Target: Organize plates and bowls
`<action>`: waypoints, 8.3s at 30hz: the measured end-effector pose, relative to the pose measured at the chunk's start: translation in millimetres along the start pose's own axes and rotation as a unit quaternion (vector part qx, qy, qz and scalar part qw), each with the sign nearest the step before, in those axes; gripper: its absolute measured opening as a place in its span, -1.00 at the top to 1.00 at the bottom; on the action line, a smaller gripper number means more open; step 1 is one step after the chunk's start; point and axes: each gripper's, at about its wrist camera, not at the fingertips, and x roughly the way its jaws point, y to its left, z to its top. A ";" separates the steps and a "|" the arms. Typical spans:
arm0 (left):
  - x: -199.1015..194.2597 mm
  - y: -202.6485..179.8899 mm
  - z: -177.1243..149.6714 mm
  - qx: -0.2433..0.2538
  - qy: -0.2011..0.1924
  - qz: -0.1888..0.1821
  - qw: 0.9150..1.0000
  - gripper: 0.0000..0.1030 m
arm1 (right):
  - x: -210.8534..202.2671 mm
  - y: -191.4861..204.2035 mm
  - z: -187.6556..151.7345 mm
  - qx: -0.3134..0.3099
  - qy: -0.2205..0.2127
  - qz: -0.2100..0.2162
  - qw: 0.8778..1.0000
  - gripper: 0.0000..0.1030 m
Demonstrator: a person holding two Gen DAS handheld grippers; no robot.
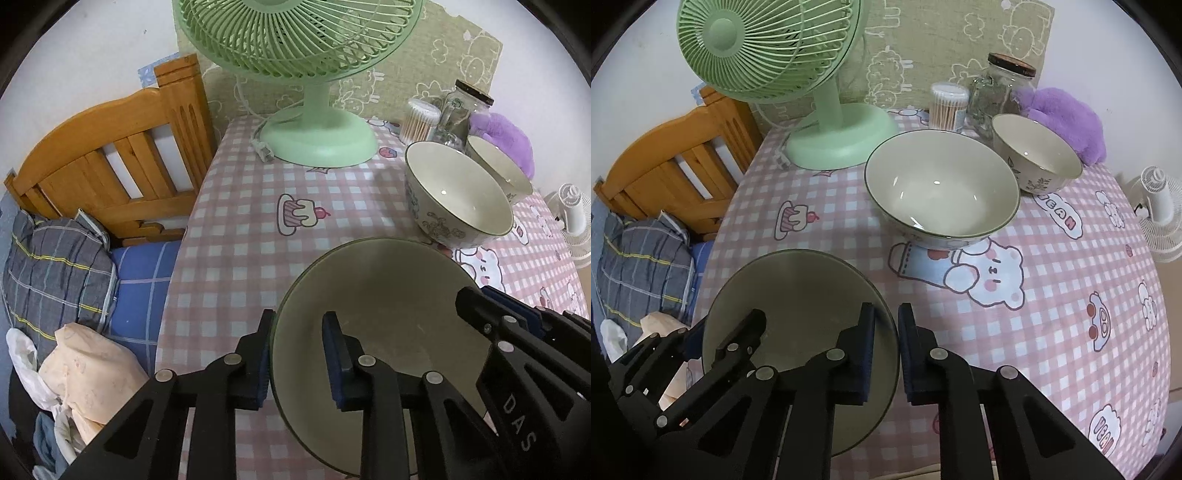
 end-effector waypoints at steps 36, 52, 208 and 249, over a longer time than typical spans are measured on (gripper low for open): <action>-97.0 -164.1 -43.8 -0.001 -0.020 0.021 1.000 0.56 | -109.9 -152.7 -47.1 -0.023 -0.028 0.028 0.999 0.70; -114.6 -256.3 -88.1 -0.001 -0.011 0.005 1.000 0.56 | -135.4 -251.3 -92.8 -0.015 -0.021 0.021 0.999 0.70; 24.4 -134.5 60.2 -0.060 0.008 0.088 0.994 0.63 | 25.5 -125.5 74.4 -0.065 -0.011 0.057 0.996 0.68; -163.9 -145.2 -25.2 0.010 -0.083 0.018 0.996 0.63 | -181.8 -136.0 -38.1 -0.007 -0.091 0.002 0.996 0.68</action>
